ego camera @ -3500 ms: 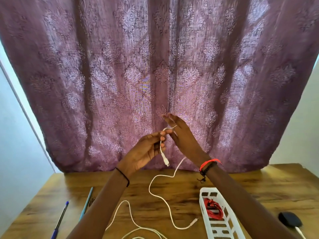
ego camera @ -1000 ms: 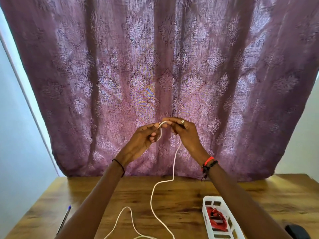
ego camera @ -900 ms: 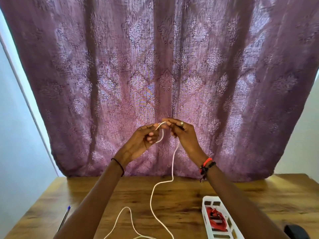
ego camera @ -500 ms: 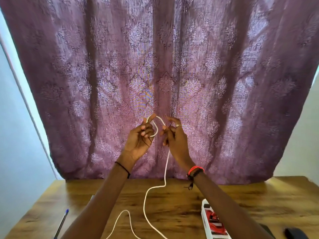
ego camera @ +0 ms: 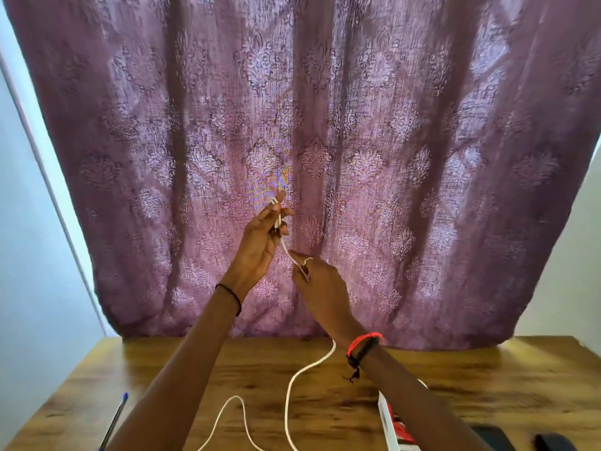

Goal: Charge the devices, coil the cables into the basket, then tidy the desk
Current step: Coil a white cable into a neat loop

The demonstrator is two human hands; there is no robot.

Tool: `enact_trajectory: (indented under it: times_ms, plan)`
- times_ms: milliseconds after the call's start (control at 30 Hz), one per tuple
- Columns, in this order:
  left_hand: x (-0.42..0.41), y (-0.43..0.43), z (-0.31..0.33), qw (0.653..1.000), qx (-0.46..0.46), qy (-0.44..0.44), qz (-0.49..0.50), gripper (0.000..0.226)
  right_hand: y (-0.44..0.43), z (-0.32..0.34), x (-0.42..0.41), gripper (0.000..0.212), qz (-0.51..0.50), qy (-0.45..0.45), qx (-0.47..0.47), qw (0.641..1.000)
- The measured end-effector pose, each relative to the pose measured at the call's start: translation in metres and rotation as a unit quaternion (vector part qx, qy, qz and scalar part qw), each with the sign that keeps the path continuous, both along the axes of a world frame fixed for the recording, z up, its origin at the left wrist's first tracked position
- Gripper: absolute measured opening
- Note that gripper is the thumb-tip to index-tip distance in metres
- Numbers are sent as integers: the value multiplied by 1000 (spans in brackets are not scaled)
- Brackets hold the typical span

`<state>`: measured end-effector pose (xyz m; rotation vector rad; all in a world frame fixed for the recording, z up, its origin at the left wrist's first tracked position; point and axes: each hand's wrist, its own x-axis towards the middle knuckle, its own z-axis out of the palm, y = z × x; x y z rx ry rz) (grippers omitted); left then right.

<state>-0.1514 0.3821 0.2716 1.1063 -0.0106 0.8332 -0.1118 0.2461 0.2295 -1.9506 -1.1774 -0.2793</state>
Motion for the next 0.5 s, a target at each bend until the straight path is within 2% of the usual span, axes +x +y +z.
enact_trajectory:
  times_ms: [100,233,367,500]
  plan:
    - [-1,0,-4,980,159,80,88,25,-2,11,-3,31,-5,-5,-35,999]
    - [-2,-3,-2,947,258,127,144,25,-3,24,-4,27,-3,-6,-66,998]
    - [-2,-1,-4,889,382,177,180,24,-6,38,0,15,-10,-15,-91,996]
    - [-7,1,-4,838,469,170,220,22,-9,49,9,17,6,-23,-96,995]
